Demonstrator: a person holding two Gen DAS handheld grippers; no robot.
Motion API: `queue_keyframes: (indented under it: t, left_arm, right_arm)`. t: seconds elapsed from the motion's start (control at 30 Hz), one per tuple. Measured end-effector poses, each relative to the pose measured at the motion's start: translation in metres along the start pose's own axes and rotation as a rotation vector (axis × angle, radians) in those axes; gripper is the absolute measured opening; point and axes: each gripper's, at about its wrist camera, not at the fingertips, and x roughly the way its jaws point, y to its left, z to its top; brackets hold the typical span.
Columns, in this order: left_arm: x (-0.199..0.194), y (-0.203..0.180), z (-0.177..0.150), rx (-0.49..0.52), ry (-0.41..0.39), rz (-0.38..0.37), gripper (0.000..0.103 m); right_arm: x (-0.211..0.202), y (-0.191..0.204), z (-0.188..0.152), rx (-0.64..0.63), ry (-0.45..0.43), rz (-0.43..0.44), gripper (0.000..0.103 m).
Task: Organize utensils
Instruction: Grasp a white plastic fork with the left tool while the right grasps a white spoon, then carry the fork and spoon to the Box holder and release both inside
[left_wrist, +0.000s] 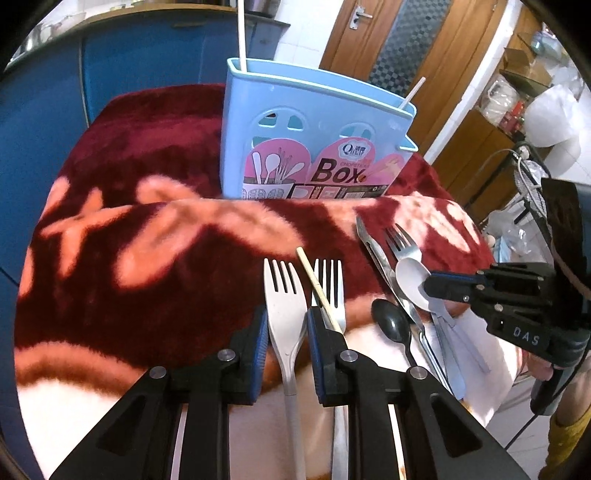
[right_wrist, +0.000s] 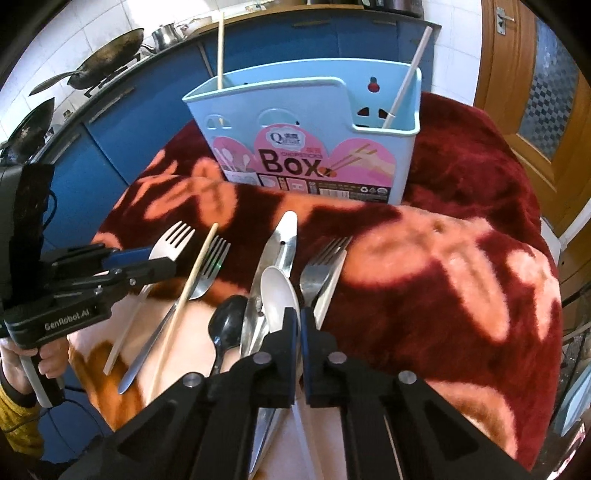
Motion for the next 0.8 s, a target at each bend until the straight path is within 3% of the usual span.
queue_keyframes:
  t: [0.3, 0.33, 0.4, 0.8]
  left_arm:
    - [-0.034, 0.001, 0.003, -0.002, -0.157, 0.006, 0.020]
    - [-0.038, 0.000, 0.003, -0.002, -0.176, 0.001, 0.008]
    - [-0.046, 0.000, 0.004, -0.016, -0.219, -0.032, 0.004]
    - [-0.074, 0.002, 0.019, -0.068, -0.368, -0.087, 0.003]
  right_arm:
    - [-0.037, 0.011, -0.006, 0.004, -0.198, 0.014, 0.004]
    - [-0.041, 0.011, -0.006, 0.009, -0.223, 0.015, 0.004]
    - [-0.050, 0.010, -0.007, 0.024, -0.283, 0.016, 0.004]
    - [-0.090, 0.002, 0.007, 0.095, -0.546, 0.039, 0.004]
